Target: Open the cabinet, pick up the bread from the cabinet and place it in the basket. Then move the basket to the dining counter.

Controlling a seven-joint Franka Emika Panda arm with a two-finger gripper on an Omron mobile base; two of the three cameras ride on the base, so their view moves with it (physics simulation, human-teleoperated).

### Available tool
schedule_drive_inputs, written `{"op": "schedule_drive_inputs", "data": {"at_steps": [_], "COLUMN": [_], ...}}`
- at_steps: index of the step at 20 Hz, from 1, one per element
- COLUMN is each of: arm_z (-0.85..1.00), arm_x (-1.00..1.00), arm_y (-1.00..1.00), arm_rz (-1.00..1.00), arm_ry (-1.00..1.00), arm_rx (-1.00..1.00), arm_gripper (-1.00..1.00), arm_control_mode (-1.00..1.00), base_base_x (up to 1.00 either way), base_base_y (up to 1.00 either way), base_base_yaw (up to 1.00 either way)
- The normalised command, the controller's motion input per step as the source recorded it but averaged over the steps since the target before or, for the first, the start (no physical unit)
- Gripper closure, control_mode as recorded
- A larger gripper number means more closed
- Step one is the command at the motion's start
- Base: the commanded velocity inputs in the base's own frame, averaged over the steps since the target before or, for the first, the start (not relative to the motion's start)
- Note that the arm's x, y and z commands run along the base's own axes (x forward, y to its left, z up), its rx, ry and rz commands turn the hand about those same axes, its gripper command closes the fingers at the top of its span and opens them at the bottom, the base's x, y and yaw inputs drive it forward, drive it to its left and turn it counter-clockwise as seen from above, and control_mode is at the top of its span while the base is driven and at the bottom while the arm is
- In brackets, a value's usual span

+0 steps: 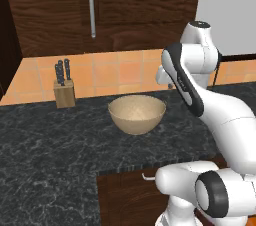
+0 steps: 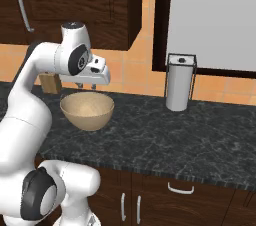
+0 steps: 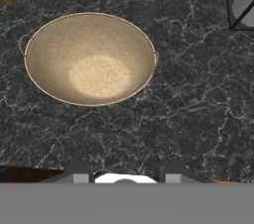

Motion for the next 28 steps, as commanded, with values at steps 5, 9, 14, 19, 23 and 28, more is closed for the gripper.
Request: {"op": "schedule_drive_inputs", "data": {"at_steps": [5, 9, 14, 19, 23, 28], "arm_z": [-0.1, 0.42, 0.87, 0.91, 0.9, 0.58], "arm_x": [-0.53, -0.61, -0.16, 0.0, 0.03, 0.33], "arm_y": [0.19, 0.66, 0.8, 0.69, 0.39, 0.42], "arm_rz": [0.05, 0.02, 0.01, 0.01, 0.03, 0.03], "arm_ry": [-0.02, -0.38, -0.43, -0.38, -0.34, -0.28], "arm_rx": [-0.03, -0.06, -0.02, 0.0, 0.01, 0.01], "arm_gripper": [-1.0, -1.0, -1.0, -1.0, -1.0, -1.0], "arm_control_mode": [-1.0, -1.0, -1.0, -1.0, -1.0, -1.0], "base_base_x": [0.0, 0.0, 0.0, 0.0, 0.0, 0.0], "base_base_y": [0.0, 0.0, 0.0, 0.0, 0.0, 0.0], "base_base_yaw": [0.0, 0.0, 0.0, 0.0, 0.0, 0.0]}}
